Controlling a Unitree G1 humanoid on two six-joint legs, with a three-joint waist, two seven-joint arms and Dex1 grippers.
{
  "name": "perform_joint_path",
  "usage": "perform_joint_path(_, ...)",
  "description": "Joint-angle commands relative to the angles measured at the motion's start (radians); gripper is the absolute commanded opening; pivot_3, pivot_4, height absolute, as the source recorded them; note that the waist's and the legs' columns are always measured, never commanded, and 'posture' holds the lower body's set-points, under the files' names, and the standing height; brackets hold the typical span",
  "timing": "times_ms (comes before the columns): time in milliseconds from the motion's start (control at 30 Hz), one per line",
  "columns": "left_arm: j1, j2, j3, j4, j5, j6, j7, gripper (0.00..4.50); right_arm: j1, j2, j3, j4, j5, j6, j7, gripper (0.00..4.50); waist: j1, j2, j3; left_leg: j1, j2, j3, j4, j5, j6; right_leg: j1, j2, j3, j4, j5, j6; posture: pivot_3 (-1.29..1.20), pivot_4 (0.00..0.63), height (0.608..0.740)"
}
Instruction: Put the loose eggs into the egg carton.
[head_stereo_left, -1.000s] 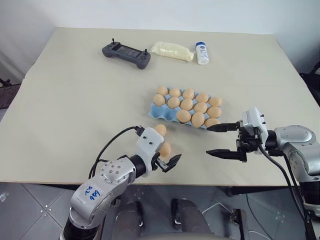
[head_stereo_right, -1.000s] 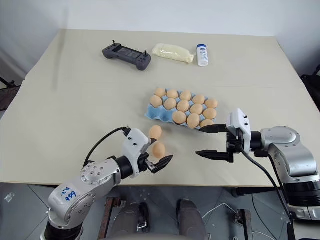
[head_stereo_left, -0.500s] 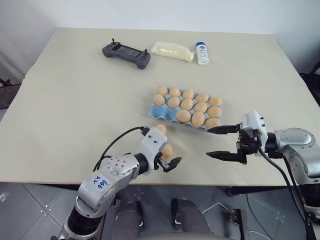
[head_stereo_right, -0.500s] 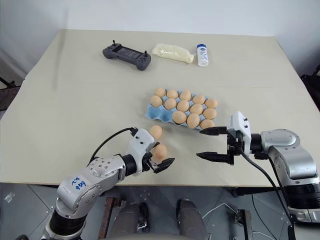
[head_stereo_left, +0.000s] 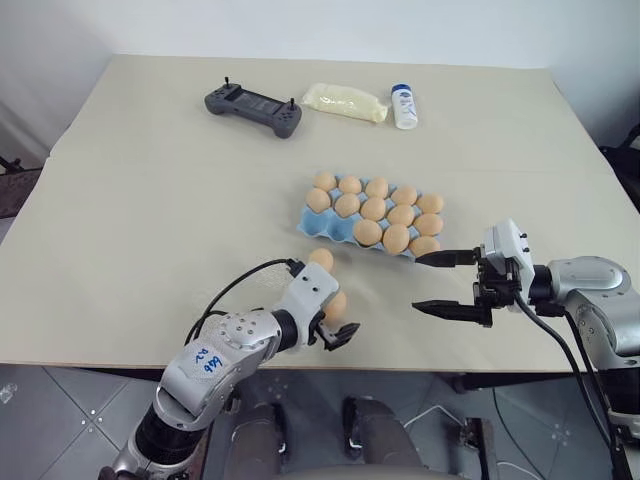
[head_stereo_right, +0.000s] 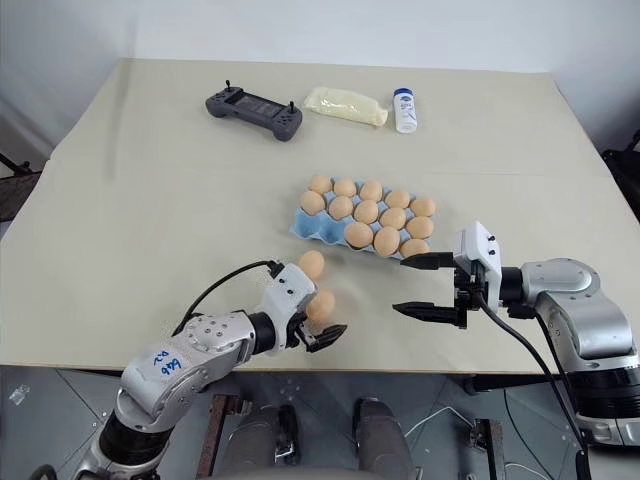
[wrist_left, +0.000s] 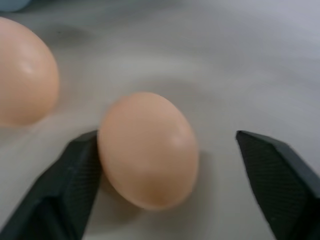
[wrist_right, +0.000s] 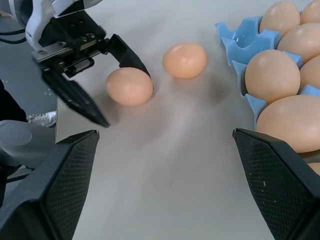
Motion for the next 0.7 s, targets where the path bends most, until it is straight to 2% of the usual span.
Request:
perform_joint_path(33, -0.002, 0.005, -0.01, -0.001, 0.019, -0.025, -0.005, 2.93, -0.005, -0.002, -0.033, -0.025, 0.008, -0.02, -0.006, 4.5, 0.0, 0.0, 0.0, 0.0, 0.0, 0.0, 0.0, 0.0, 0.0, 0.0, 0.0, 0.0, 0.0, 0.0, 0.0, 0.0, 0.15, 0.74)
perform_joint_path(133, -0.002, 0.003, -0.008, 0.005, 0.026, -0.04, -0.008, 1.95, -0.007, -0.001, -0.032, -0.027, 0.008, -0.019, -0.012, 4.5, 0.0, 0.0, 0.0, 0.0, 0.0, 0.0, 0.0, 0.0, 0.0, 0.0, -0.001, 0.0, 0.0, 0.0, 0.0, 0.0, 0.15, 0.74)
perform_joint_path(200, -0.003, 0.002, -0.008, 0.01, 0.031, -0.049, -0.008, 1.68, -0.007, -0.001, -0.032, -0.029, 0.008, -0.017, -0.016, 4.5, 0.0, 0.0, 0.0, 0.0, 0.0, 0.0, 0.0, 0.0, 0.0, 0.0, -0.001, 0.0, 0.0, 0.0, 0.0, 0.0, 0.15, 0.74)
perform_joint_path(467, -0.023, -0.022, 0.004, 0.008, 0.045, -0.14, -0.02, 1.66, -0.006, -0.003, -0.032, -0.037, 0.009, -0.014, -0.029, 4.5, 0.0, 0.0, 0.0, 0.0, 0.0, 0.0, 0.0, 0.0, 0.0, 0.0, 0.0, 0.0, 0.0, 0.0, 0.0, 0.0, 0.15, 0.74)
perform_joint_path(700, -0.122, -0.144, 0.107, 0.04, 0.04, -0.273, -0.01, 1.62, -0.005, -0.006, -0.036, -0.043, 0.006, -0.01, -0.05, 4.5, 0.001, 0.0, 0.0, 0.0, -0.001, 0.0, 0.0, 0.0, 0.001, 0.0, 0.0, 0.0, 0.0, 0.0, 0.0, 0.0, 0.15, 0.74)
